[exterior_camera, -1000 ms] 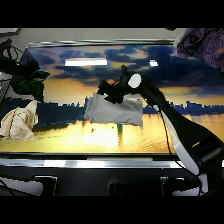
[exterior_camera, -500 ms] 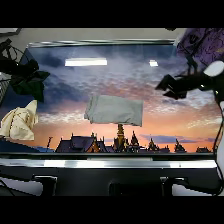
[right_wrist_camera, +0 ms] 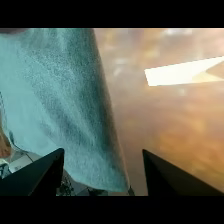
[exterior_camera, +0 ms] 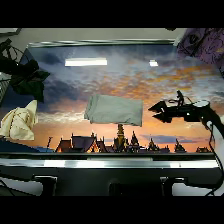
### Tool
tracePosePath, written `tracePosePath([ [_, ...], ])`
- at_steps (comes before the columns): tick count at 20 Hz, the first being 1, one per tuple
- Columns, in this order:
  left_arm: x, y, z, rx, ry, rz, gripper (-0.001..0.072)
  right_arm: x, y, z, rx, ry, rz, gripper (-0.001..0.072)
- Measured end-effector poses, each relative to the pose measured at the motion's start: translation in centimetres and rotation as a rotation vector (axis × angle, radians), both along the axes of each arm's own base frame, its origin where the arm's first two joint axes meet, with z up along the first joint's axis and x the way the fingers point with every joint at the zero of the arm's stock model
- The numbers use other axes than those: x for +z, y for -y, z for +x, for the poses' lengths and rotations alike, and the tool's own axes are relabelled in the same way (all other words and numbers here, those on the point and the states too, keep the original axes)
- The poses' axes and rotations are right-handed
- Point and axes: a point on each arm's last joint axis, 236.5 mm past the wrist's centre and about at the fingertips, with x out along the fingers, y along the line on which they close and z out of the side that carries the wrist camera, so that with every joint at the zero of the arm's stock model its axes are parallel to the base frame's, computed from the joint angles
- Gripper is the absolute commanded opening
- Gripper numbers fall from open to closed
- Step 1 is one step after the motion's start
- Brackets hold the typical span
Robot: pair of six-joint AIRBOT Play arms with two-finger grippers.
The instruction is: Fold the clothes and pants, and hang the long-sleeved shirts on hangers.
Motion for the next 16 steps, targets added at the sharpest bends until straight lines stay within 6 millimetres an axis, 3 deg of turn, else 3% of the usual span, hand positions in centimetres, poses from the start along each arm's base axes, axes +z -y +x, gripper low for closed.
tracePosePath([
  [4,0.0,0.0,0.0,-0.001,0.0,0.0,0.0016,-2.8,-3.0,1.1,-0.02,0.0,0.021,0.0502],
  [6,0.0,0.3,0.0,-0.005,0.0,0.0,0.0016,-3.5,-4.5,1.5,-0.027,0.003,0.038,0.0359],
  [8,0.0,0.5,0.0,-0.01,0.0,-0.001,0.0016,-4.1,-5.8,1.6,-0.02,0.007,0.04,0.0087],
  [9,0.0,0.6,0.0,-0.012,0.0,0.0,0.0016,-4.0,-6.5,1.7,-0.012,0.013,0.047,0.0031],
  [13,0.0,0.9,0.0,-0.018,0.0,0.0,0.0016,-0.9,-7.8,4.2,0.021,0.098,0.064,0.003],
  [16,0.0,1.0,0.0,-0.02,-0.001,0.0,0.0016,2.6,-7.0,7.4,0.017,0.153,0.015,0.003],
])
